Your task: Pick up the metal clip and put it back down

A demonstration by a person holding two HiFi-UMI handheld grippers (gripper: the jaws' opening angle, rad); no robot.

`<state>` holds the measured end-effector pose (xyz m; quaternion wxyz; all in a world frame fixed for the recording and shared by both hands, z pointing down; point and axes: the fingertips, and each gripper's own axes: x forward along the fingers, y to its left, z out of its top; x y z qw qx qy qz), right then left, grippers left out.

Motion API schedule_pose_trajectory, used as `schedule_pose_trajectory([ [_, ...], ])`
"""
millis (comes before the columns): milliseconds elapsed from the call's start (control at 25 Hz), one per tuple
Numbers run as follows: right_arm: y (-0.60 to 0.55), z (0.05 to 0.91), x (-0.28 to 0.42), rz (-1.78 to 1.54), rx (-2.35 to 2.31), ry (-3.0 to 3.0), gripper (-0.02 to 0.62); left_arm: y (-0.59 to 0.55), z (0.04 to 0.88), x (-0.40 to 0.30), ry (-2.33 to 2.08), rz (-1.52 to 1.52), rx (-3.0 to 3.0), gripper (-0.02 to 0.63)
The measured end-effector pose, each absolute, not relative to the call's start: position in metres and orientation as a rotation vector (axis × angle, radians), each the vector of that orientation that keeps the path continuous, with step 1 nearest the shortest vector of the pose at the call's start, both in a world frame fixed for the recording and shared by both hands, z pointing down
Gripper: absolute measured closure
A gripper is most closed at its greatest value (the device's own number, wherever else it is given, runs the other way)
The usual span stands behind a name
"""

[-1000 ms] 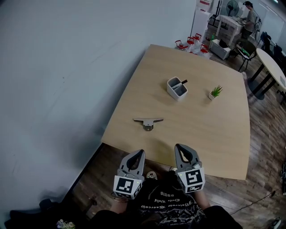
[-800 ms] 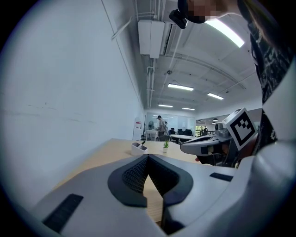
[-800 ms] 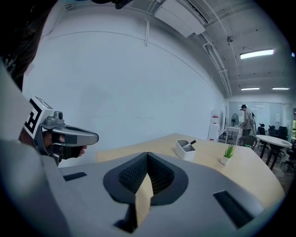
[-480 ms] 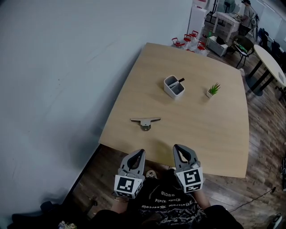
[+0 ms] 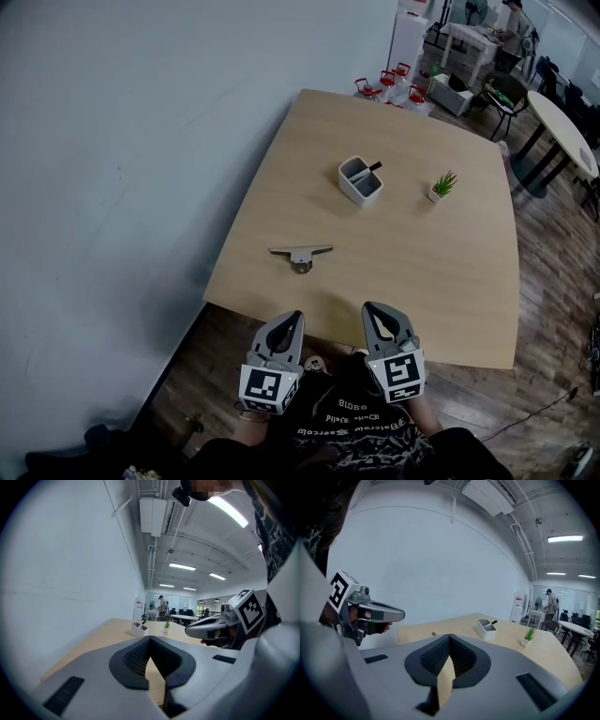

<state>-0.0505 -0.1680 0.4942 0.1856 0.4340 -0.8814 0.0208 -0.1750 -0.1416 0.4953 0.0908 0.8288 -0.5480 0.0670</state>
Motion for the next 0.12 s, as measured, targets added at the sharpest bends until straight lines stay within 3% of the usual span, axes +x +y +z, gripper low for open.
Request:
schedule_pose_trajectory([
  [120,-0.1663,0.4972,-0.0499,0.047,1.215,-2.472,0.582,-0.1402,0.4973,-0.1732,-1.625,0.200,2.467,0.597],
])
